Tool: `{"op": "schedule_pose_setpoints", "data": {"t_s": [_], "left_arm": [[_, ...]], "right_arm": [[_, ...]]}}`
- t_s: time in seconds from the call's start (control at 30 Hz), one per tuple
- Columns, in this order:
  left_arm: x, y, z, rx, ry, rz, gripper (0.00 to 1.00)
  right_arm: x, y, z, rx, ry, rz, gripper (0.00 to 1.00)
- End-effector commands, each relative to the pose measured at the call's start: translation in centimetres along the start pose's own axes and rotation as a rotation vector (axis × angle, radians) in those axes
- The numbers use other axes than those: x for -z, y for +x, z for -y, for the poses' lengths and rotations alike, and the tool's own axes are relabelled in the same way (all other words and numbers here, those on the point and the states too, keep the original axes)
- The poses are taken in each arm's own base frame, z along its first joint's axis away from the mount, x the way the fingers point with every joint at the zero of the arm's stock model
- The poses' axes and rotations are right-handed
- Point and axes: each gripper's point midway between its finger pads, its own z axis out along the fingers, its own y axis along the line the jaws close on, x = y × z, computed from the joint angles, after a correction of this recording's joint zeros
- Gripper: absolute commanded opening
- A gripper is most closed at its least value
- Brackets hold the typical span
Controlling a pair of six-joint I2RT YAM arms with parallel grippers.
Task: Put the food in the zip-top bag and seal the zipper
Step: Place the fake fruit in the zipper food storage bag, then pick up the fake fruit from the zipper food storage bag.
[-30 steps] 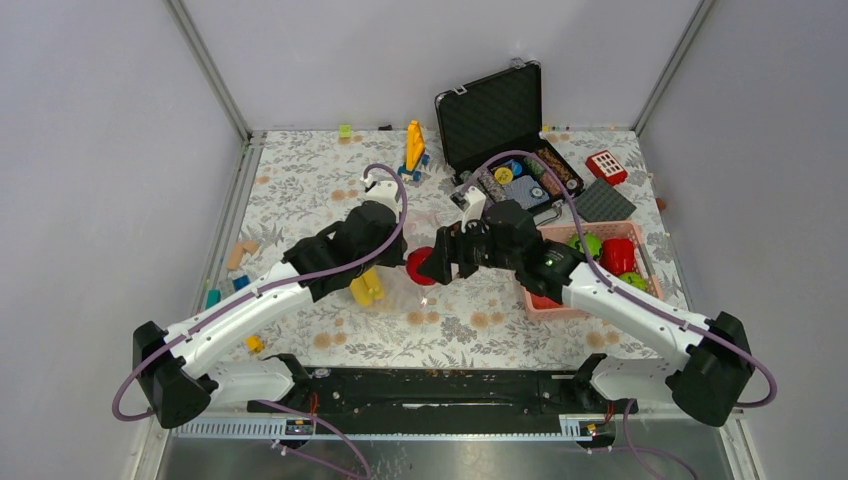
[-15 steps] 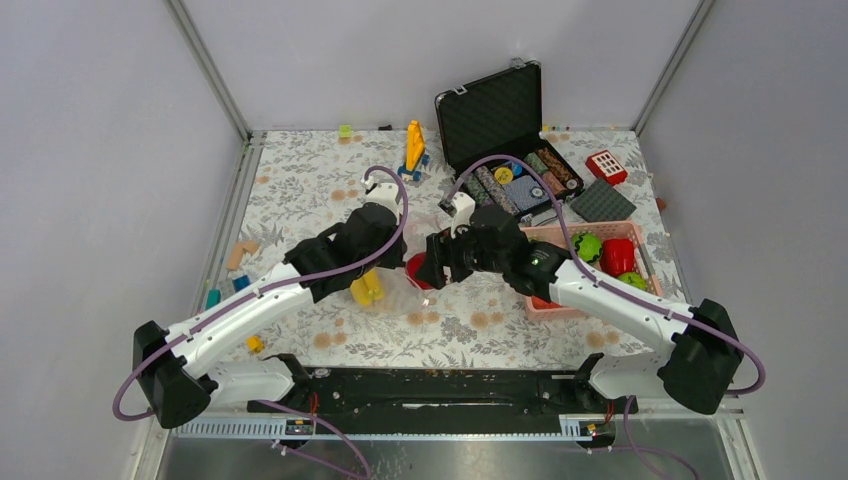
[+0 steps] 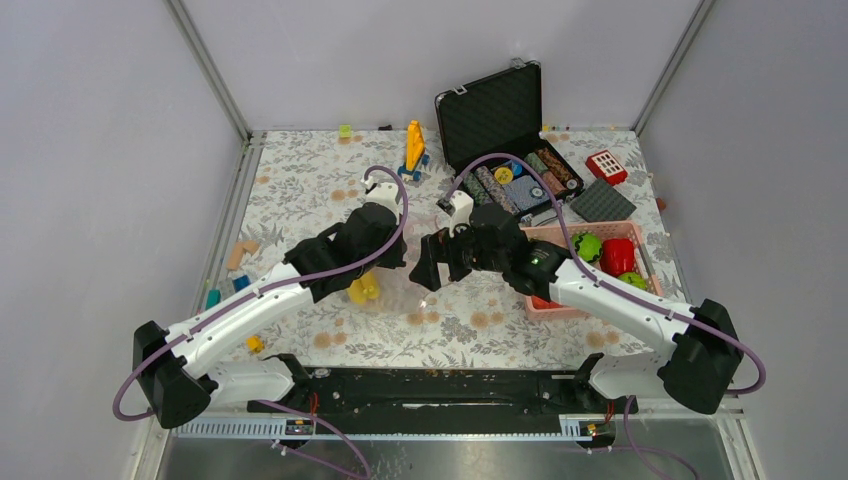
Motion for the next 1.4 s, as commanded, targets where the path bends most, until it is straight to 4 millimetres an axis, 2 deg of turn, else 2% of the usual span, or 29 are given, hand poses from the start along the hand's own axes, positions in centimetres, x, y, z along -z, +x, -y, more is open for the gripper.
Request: {"op": "schedule_pose_setpoints", "data": {"t_s": [0.0,0.2,0.3,0.4,0.53,0.63,0.83,0.97,1.1,1.37], "left_arm": [[0.5,-1.6,0.4,0.013,0.028,0.063,0.0],[0.5,-1.5,0.4,0.013,0.025,0.063,0.0],[0.6,-1.6,0.4,0.013,0.027,0.066,0.0],[0.6,-1.7,0.3,0.016,0.027,0.069,0.0],[0.8,-1.7,0.4,0.017,0.029,0.071,0.0],[0.8,-1.7,0.4,0.017,0.033,0.071,0.0],[0.7,-1.6,0.4,0.015,0.033,0.068,0.0],[0.8,-1.7,0.4,0.015,0.033,0.07,0.0],[0.8,-1.6,0.4,0.012,0.032,0.069,0.0],[0.8,-1.7,0.2,0.012,0.024,0.075,0.0]], "right_arm": [[0.6,-2.4,-2.1,0.03,-0.063,0.062,1.0],[1.8,-3.1,-2.5,0.045,-0.07,0.102,1.0],[3.0,-3.9,-2.0,0.049,-0.025,0.151,1.0],[4.6,-4.6,0.4,0.024,0.126,0.208,1.0],[7.7,-5.2,5.2,-0.046,0.42,0.281,1.0],[9.8,-5.0,7.9,-0.105,0.573,0.31,1.0],[12.2,-2.9,13.4,-0.372,0.69,0.323,1.0],[14.3,-1.3,17.6,-0.466,0.846,0.324,1.0],[15.2,-0.2,20.2,-0.509,0.944,0.292,1.0],[14.7,2.3,24.1,-0.659,1.045,0.233,1.0]]}}
